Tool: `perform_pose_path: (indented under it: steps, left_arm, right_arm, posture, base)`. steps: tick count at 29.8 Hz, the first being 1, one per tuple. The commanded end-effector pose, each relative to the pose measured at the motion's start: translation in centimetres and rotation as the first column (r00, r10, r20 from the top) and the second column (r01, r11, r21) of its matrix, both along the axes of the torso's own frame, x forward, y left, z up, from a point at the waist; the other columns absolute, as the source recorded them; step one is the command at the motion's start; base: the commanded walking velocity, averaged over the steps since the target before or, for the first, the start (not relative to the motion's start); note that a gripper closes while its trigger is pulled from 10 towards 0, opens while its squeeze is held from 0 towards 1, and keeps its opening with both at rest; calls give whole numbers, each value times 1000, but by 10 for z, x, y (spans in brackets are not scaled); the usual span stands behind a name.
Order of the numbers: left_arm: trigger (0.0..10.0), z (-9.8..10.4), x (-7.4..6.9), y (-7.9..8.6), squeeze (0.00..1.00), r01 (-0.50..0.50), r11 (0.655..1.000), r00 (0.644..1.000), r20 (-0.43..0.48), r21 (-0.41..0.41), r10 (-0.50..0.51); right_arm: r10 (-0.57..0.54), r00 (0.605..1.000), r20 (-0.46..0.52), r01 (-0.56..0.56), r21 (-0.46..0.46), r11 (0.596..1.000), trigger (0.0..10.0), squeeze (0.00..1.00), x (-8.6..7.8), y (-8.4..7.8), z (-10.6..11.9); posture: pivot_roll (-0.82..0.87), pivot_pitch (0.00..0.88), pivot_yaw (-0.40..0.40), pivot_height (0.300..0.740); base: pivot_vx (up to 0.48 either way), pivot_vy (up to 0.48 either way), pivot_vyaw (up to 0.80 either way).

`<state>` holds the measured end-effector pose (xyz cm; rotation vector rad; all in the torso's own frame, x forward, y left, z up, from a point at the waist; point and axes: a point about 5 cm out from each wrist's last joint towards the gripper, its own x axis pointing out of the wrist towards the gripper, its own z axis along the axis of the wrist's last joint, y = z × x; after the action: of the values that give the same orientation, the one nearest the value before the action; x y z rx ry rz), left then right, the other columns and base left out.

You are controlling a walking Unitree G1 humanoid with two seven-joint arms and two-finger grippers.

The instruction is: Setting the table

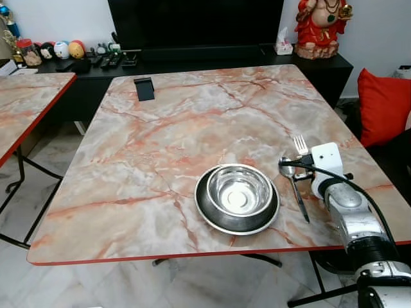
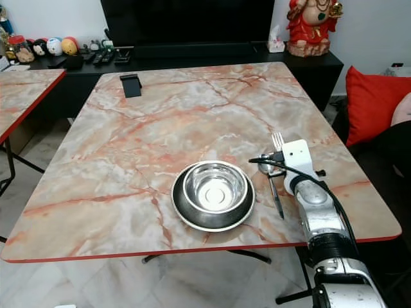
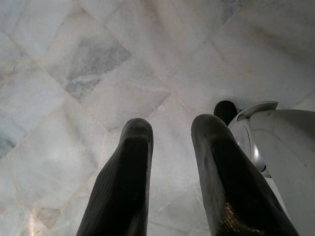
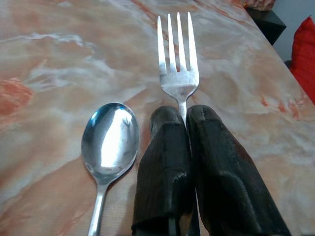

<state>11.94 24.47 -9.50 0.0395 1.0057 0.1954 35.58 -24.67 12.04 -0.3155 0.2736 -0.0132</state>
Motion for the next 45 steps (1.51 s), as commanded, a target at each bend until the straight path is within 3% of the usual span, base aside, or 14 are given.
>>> perform_pose_path:
  steps: [1,18,45]
  left_arm:
    - [10000,-1,-2,-1,0,5,1000,1000,-18,-6,-6]
    - [10000,-1,-3,0,0,17,1000,1000,-22,-5,-17]
    - [10000,-1,-3,0,0,16,1000,1000,-25,-11,-17]
  right_arm:
    - [-10,1000,7,10,-2,1000,10000,0,3,-2,4]
    - [-77,992,-96,84,72,994,10000,0,6,-2,-8]
    - [-99,979,-179,112,64,992,10000,0,3,-6,-16]
  posture:
    - [-86,0,47,732]
    - [-88,0,53,732]
    - [-81,0,51,732]
  base:
    - [0,0,0]
    - [0,0,0]
    - [0,0,0]
